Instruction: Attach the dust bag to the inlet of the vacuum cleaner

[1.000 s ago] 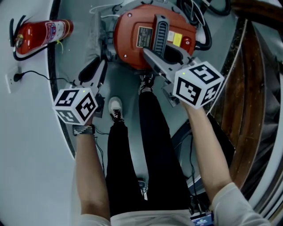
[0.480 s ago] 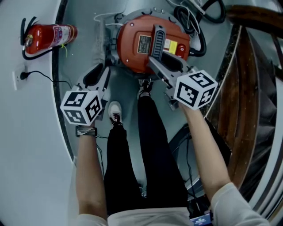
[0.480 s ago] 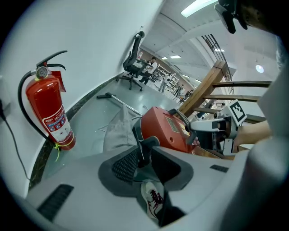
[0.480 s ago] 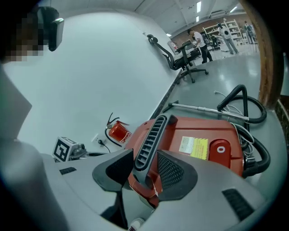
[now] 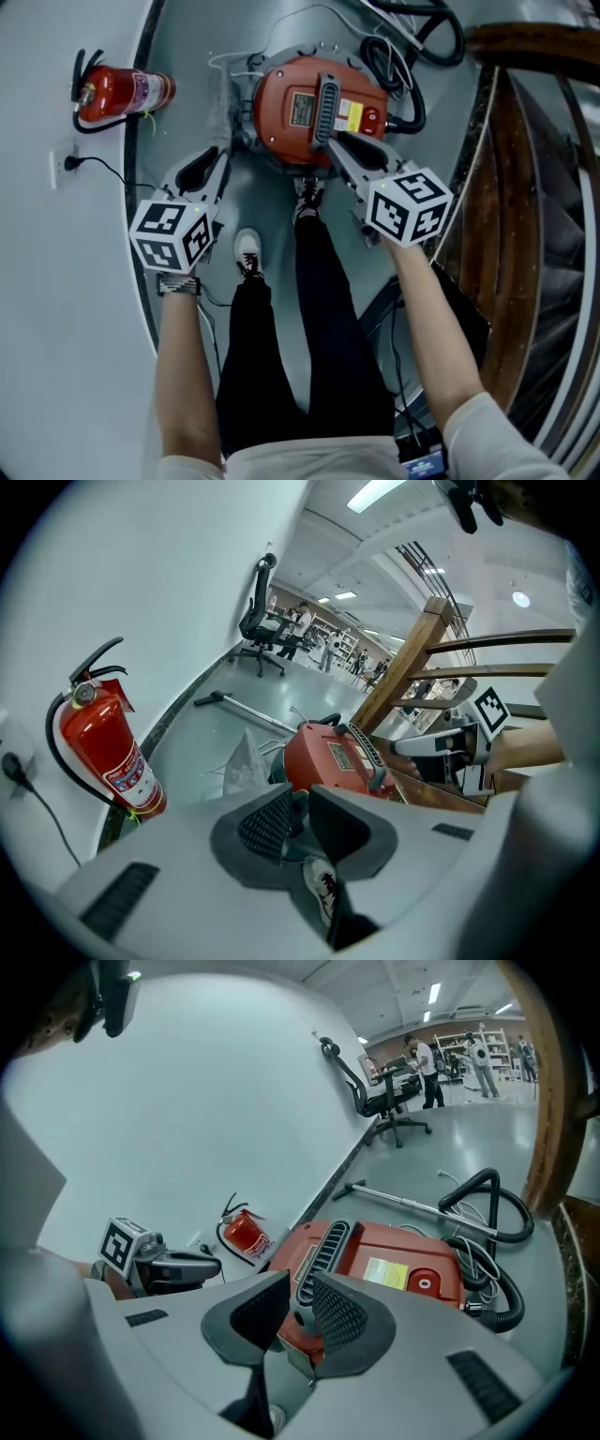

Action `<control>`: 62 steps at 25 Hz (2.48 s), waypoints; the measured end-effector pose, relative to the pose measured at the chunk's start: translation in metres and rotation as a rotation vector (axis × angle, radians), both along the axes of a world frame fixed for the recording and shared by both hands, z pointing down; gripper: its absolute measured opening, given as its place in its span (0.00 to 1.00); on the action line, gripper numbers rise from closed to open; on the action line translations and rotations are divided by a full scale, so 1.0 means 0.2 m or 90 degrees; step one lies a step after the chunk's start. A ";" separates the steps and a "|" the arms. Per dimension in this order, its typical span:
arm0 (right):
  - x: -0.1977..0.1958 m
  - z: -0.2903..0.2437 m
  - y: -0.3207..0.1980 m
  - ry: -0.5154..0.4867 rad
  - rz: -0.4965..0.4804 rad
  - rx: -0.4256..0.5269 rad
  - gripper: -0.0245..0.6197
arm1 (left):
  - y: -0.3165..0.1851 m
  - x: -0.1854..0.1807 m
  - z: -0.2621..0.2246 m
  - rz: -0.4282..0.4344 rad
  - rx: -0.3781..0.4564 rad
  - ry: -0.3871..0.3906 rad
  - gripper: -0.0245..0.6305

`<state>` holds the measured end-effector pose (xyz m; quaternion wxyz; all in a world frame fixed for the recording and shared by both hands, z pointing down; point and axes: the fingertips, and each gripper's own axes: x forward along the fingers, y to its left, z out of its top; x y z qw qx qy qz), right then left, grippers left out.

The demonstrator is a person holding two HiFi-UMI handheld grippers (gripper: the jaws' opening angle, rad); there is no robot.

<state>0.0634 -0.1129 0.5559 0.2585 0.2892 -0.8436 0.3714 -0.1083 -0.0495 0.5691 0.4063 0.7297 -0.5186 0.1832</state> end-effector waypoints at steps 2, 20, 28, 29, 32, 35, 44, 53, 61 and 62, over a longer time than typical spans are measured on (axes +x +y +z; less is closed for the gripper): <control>0.00 -0.05 0.00 0.000 -0.003 0.013 0.16 | 0.00 -0.01 -0.05 -0.001 0.009 -0.009 0.10; 0.05 -0.90 0.09 0.027 -0.020 0.141 0.10 | 0.05 -0.12 -0.86 -0.021 0.111 -0.046 0.04; 0.00 -1.45 0.17 -0.001 -0.011 0.215 0.09 | 0.13 -0.15 -1.31 -0.017 0.163 -0.046 0.04; -0.01 -1.51 0.19 -0.003 -0.012 0.225 0.09 | 0.14 -0.14 -1.37 -0.010 0.170 -0.046 0.04; -0.02 -1.67 0.23 0.006 -0.015 0.254 0.09 | 0.15 -0.11 -1.54 0.004 0.203 -0.035 0.04; -0.02 -1.78 0.29 0.023 -0.014 0.273 0.09 | 0.17 -0.08 -1.70 0.017 0.233 -0.024 0.04; -0.05 -2.10 0.44 0.015 -0.015 0.323 0.09 | 0.30 0.02 -2.03 0.127 0.277 -0.053 0.04; -0.12 -2.49 0.58 0.064 -0.070 0.420 0.09 | 0.37 0.04 -2.41 0.182 0.341 -0.077 0.04; -0.19 -2.69 0.71 0.082 -0.113 0.475 0.09 | 0.52 0.06 -2.60 0.255 0.370 -0.145 0.04; -0.19 -2.72 0.72 0.083 -0.117 0.482 0.09 | 0.54 0.07 -2.63 0.260 0.374 -0.148 0.04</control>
